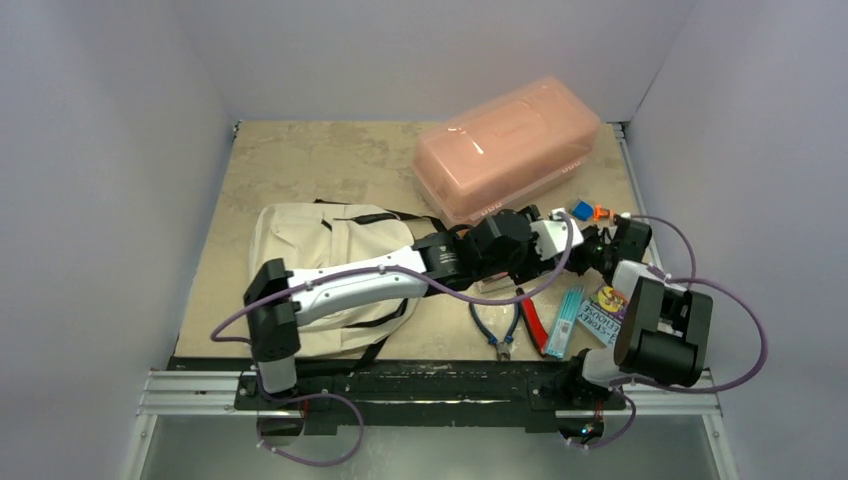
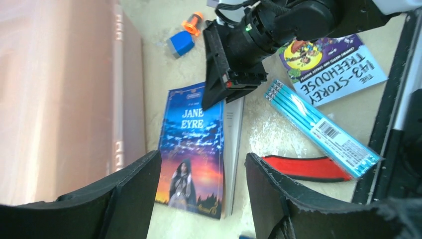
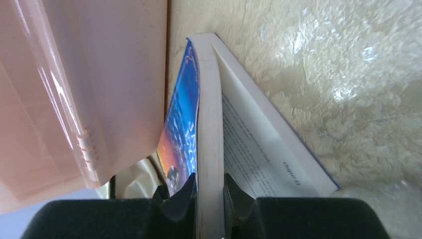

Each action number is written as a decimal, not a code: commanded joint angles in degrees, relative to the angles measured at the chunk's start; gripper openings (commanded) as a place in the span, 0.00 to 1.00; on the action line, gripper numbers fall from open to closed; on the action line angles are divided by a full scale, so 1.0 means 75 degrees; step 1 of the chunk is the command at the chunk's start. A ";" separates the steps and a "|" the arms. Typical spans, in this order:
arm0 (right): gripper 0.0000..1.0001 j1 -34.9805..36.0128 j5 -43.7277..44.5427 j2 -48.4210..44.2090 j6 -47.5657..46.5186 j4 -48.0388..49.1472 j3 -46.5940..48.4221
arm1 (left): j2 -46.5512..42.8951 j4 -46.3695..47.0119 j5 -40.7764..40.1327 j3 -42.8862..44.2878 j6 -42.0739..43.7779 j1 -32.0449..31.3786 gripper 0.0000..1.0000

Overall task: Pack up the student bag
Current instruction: Pick up the book from the center of the board.

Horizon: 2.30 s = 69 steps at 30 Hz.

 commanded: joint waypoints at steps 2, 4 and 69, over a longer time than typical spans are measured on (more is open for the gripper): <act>0.00 -0.0046 0.1796 -0.1732 -0.0980 -0.2479 0.1293 | -0.1774 -0.0929 -0.0468 -0.0637 -0.0995 0.0063 0.63; 0.00 -0.0048 0.2629 -0.2510 -0.1098 -0.3167 0.1777 | -0.2445 -0.0902 -0.0571 -0.1038 -0.1318 0.0201 0.63; 0.19 0.6129 -0.4502 0.0149 -0.3659 -0.2146 0.7727 | -0.7919 0.0351 0.8336 -0.5159 -0.5374 0.6591 0.14</act>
